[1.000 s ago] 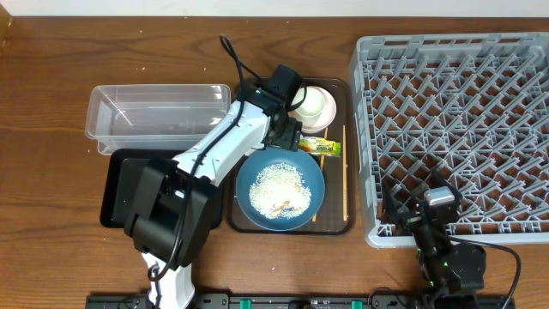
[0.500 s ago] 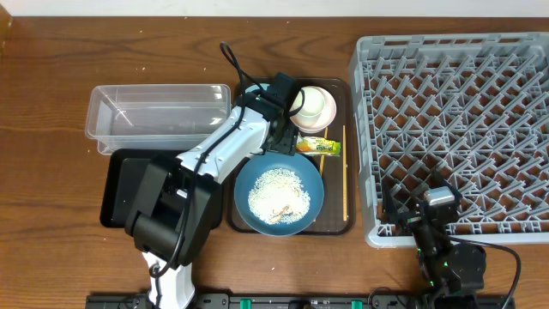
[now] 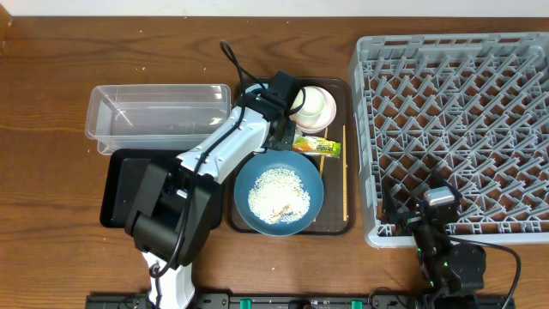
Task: Sort waste into correct bins and load items into the dishwasher rack
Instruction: 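Grasp the crumpled white tissue with the left gripper and lift, then carry the tissue left and drop it into the clear plastic bin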
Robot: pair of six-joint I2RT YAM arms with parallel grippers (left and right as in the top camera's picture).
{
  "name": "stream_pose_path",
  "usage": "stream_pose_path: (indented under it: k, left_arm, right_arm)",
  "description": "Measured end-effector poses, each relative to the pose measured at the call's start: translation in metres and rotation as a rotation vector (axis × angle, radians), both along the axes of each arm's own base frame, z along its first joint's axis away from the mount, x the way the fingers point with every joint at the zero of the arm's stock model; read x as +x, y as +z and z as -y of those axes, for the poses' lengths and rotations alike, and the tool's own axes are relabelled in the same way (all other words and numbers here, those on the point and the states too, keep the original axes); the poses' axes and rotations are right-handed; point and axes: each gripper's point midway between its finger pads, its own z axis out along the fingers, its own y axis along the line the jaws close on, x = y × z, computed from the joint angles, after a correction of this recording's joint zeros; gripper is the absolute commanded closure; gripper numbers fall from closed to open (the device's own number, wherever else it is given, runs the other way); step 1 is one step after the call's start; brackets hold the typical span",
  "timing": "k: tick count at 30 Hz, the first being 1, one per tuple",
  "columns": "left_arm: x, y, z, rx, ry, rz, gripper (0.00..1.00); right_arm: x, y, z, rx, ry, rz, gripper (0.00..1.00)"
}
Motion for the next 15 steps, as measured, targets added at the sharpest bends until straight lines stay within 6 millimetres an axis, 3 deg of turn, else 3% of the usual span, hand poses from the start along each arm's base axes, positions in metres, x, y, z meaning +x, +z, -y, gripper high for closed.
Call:
stream_pose_path:
  k: [5, 11, 15]
  left_arm:
    - [0.0, 0.03, 0.0, -0.028, 0.0, 0.051, 0.94]
    - [-0.004, 0.126, -0.003, -0.134, 0.002, 0.247, 0.94]
    - [-0.008, 0.182, -0.024, -0.158, 0.043, 0.387, 0.94]
  right_arm:
    - [0.0, 0.0, 0.0, 0.0, 0.0, 0.0, 0.01]
    - [0.0, 0.0, 0.0, 0.0, 0.0, 0.0, 0.01]
    - [0.0, 0.0, 0.0, 0.0, 0.0, 0.0, 0.01]
